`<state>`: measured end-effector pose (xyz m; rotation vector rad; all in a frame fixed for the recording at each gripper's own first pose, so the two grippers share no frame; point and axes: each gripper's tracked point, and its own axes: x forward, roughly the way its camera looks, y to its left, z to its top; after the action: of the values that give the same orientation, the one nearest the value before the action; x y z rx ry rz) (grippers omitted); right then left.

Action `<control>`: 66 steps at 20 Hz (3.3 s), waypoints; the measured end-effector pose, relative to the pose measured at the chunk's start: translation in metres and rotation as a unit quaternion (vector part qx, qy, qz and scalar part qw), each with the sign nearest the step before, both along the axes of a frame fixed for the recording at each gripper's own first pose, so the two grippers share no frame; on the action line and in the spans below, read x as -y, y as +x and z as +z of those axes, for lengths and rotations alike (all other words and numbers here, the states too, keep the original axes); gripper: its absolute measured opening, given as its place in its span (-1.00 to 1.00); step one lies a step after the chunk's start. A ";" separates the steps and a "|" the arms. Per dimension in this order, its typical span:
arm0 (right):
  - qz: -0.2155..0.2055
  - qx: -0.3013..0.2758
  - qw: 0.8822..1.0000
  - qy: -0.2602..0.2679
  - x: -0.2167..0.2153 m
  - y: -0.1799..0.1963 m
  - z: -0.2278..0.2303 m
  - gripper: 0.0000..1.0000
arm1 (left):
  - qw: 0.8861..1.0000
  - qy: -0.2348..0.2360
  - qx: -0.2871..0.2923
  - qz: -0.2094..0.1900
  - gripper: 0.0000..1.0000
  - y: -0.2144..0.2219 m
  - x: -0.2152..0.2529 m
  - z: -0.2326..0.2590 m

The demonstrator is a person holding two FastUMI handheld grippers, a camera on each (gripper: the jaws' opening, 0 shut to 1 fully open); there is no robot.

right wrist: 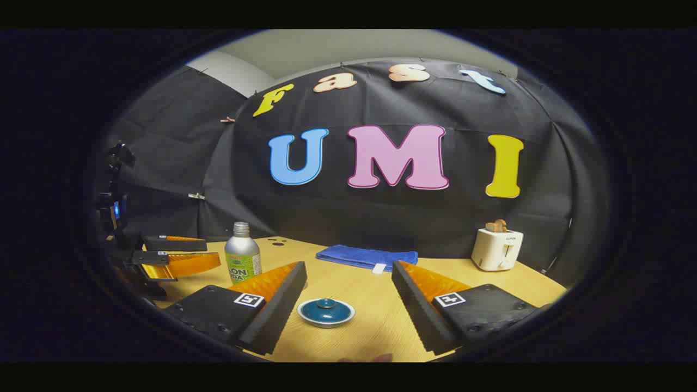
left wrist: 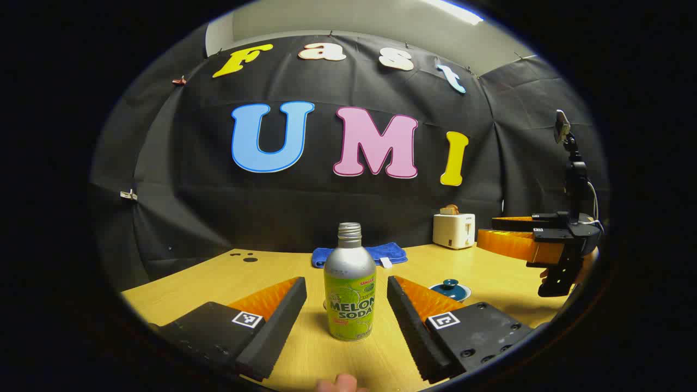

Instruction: Open the teacup lid with one hand, grasp the water bottle and pour water into the teacup with the other hand; after pouring, place the water bottle on the coaster and then close the teacup lid.

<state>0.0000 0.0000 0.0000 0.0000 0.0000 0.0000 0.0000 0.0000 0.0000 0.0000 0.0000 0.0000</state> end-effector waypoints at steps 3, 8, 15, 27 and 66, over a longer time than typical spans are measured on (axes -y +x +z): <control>-0.002 0.001 1.000 0.003 0.001 0.001 0.001 0.95 | 1.000 0.000 0.000 0.001 0.89 0.002 0.000 0.001; -0.004 -0.007 1.000 0.005 0.002 0.000 -0.003 0.95 | 1.000 0.000 -0.002 0.000 0.89 0.001 0.001 0.000; 0.029 -0.069 0.997 0.009 -0.017 0.014 -0.038 0.95 | 1.000 0.002 -0.004 0.003 0.89 0.002 0.001 -0.001; 0.044 -0.172 0.983 0.035 -0.025 0.038 -0.098 0.34 | 1.000 0.001 -0.011 0.004 0.89 0.006 -0.003 -0.006; -0.006 -0.069 0.996 0.052 0.052 -0.009 -0.002 -0.35 | 0.979 0.194 -0.056 0.022 0.62 0.061 0.004 -0.027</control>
<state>-0.0087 -0.0519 -0.0023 0.1040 0.1387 -0.0113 0.0606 -0.0038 -0.0265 0.3910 0.1131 0.0453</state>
